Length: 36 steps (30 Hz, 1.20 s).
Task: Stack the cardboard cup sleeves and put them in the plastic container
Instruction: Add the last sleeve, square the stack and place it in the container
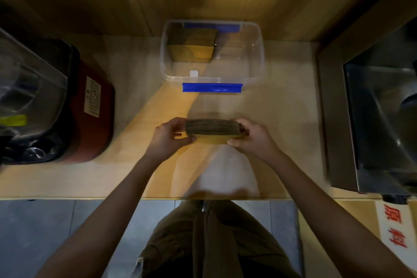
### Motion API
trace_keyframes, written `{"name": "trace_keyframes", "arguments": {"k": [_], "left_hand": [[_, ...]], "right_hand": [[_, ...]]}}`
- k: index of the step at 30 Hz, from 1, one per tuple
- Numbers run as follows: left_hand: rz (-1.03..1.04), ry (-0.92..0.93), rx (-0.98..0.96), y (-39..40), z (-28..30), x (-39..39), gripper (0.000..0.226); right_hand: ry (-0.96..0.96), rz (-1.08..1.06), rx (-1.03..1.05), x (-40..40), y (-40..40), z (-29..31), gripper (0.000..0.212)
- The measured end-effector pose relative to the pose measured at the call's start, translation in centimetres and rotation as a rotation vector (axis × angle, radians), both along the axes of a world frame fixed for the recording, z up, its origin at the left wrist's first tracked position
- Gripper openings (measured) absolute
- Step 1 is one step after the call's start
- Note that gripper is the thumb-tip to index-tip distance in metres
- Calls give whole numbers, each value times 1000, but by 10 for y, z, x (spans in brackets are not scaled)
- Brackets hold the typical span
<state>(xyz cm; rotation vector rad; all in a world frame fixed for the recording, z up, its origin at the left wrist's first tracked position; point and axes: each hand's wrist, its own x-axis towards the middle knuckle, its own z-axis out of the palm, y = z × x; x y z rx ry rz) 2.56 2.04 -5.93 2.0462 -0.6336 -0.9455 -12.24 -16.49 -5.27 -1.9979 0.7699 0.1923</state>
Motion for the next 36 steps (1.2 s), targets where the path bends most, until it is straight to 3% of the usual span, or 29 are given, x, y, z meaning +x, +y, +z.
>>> {"name": "trace_keyframes", "arguments": {"k": [13,19,25,33,36], "left_hand": [[-56,6,-75,-36,84,83,31],[-35,-47,-107,-58,107,121,51],[-43,-168,-29,-81,88,153,56],[-176,-558,134,-90,34,170,52],[-186,-623,190,-92,26,168,51]], "right_hand": [[-44,136,-12,74,-52,85,39],[-117,82,-4,116,-64,100,43],[-142,7,-21,151,-71,69,46],[-24,61,-154,172,-70,26,51],[1,69,-173,177,-70,18,48]]}}
